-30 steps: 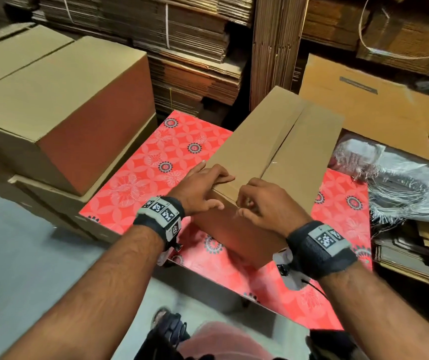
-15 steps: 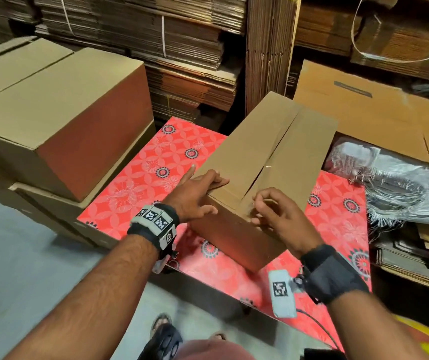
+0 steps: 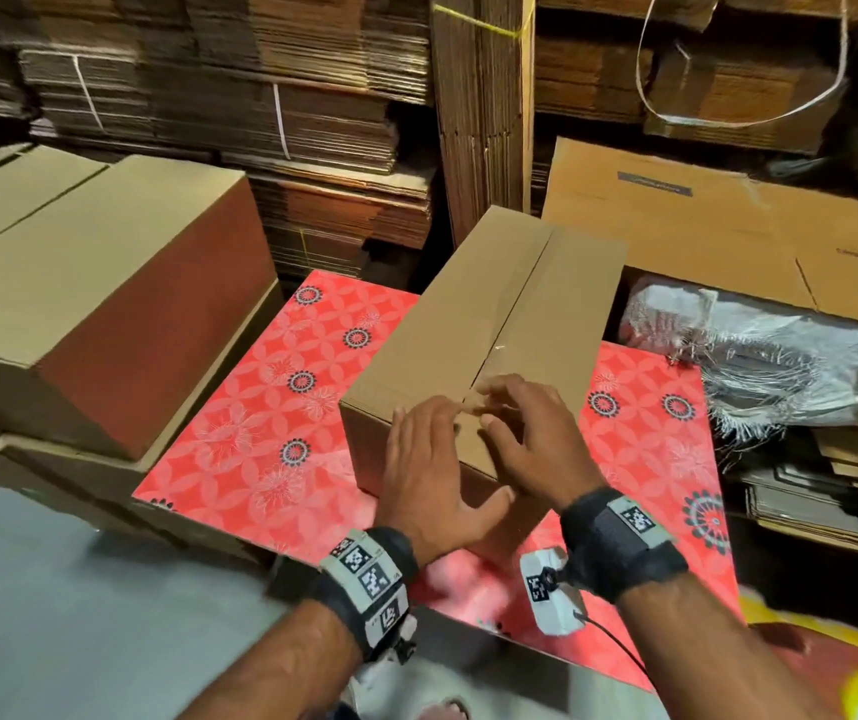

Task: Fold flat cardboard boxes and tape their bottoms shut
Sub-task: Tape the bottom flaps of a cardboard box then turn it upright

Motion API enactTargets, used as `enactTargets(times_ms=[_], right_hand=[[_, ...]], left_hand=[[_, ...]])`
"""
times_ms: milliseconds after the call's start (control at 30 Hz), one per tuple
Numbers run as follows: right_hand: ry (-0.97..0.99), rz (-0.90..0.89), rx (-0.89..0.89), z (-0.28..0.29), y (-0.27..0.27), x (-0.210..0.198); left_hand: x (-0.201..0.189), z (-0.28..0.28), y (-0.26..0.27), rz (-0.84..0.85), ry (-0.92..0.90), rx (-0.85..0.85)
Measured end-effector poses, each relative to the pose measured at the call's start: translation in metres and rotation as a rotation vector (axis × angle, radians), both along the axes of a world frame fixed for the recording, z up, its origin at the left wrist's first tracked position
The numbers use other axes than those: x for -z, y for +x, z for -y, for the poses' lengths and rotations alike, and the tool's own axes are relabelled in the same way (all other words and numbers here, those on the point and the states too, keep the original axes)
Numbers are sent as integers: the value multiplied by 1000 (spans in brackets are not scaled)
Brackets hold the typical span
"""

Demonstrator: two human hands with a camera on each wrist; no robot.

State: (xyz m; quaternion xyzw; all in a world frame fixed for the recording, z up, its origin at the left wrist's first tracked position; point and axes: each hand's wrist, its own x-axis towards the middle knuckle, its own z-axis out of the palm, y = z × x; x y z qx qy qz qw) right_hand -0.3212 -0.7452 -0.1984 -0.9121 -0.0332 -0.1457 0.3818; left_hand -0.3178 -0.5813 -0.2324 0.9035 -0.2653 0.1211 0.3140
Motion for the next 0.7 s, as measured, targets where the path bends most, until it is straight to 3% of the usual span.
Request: enactTargets(times_ms=[100,233,433,533,700], right_hand=[[-90,43,14,8,6,1],[-126,51,107,17,18,-6],[-237,-181,114,21,35,-9],[-396,-260,92,19,41,-5],[-551,-194,43,16,50,4]], left_hand=[[-1,18,-7,13,-55,-49],[-3,31,-10,35,110,-74],[-11,32,-8,-58,287,-93],[-16,33,-5,-85,310,-126],[-24,26,-1,-108,383,-126]])
